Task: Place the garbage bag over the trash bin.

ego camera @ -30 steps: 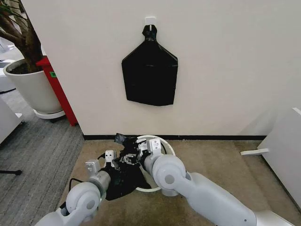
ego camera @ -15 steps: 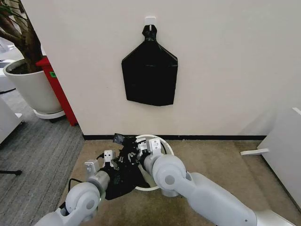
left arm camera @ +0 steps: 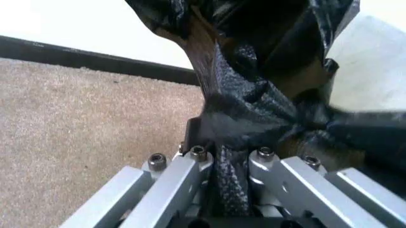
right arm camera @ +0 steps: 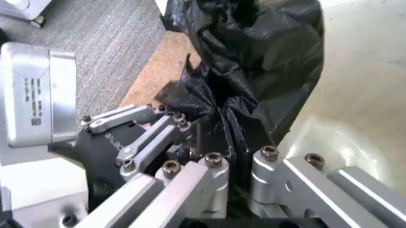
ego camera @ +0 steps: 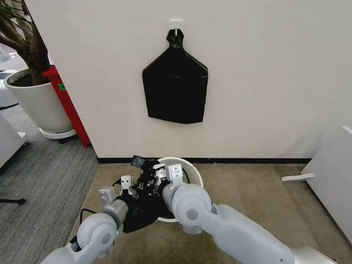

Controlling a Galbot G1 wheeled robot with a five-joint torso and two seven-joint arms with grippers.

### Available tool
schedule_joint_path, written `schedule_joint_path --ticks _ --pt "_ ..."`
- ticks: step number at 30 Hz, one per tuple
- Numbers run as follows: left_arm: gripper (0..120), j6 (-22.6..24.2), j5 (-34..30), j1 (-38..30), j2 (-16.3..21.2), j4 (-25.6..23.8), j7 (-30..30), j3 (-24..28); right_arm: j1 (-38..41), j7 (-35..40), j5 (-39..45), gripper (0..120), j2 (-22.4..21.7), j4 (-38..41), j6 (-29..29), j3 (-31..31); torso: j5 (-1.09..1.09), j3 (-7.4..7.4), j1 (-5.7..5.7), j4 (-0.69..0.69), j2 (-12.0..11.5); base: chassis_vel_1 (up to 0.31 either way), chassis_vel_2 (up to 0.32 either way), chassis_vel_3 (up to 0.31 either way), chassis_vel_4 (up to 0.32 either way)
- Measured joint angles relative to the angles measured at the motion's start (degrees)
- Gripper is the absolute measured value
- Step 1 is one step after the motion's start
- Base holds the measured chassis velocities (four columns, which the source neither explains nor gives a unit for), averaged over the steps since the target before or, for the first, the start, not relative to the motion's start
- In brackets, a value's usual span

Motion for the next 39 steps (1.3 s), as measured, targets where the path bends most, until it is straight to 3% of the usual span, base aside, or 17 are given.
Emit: schedule_joint_path --ticks 15,25,30,39 --pt "4 -1.42 1.43 0.54 -0.18 0.83 0.95 -0.07 0.87 -1.36 -0.89 0 -4.6 1.88 0.05 3.3 0.01 0.0 0.0 0.0 0.0 0.0 0.0 0.0 0.0" --pt "4 -1.78 1.37 1.76 -0.96 0.99 0.29 -0.08 -1.21 -2.13 -2.57 1 -4.56 3.02 -0.09 3.92 0.0 0.0 0.0 0.0 0.0 0.0 0.0 0.0 0.0" --pt "4 -1.72 1.31 2.08 -1.33 1.13 0.0 -0.08 -0.84 -1.26 2.29 26 -2.54 3.52 0.99 3.74 0.0 0.0 0.0 0.0 0.0 0.0 0.0 0.0 0.0" --pt "4 -1.65 1.65 1.9 -1.54 1.46 0.04 0.0 -0.25 0.38 4.49 54 -0.51 2.61 1.24 2.12 0.0 0.0 0.0 0.0 0.0 0.0 0.0 0.0 0.0"
